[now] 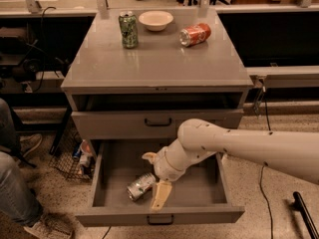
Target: Pick 7up can from middle drawer and place on counter
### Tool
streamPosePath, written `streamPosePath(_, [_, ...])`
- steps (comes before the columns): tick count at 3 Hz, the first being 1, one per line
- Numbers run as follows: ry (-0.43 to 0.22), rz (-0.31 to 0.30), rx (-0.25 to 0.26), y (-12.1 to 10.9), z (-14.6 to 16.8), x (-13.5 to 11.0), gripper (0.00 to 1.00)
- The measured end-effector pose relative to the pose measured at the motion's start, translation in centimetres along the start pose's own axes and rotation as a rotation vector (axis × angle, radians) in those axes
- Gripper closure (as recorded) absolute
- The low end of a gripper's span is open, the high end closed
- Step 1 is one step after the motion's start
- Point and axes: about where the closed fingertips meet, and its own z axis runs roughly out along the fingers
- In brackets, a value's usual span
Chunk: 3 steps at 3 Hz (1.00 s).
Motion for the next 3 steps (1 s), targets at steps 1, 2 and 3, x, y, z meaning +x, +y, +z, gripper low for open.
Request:
streamPosePath(1, [0.062, -0.006, 0.036, -2.1, 1.8, 1.7, 0.00])
streamPosePath(2, [0.110, -0.026, 0.071, -5.0, 4.3, 3.3, 0.00])
streamPosePath(3, [0.134, -0.032, 0.085, -7.2, 7.2, 4.8, 0.00])
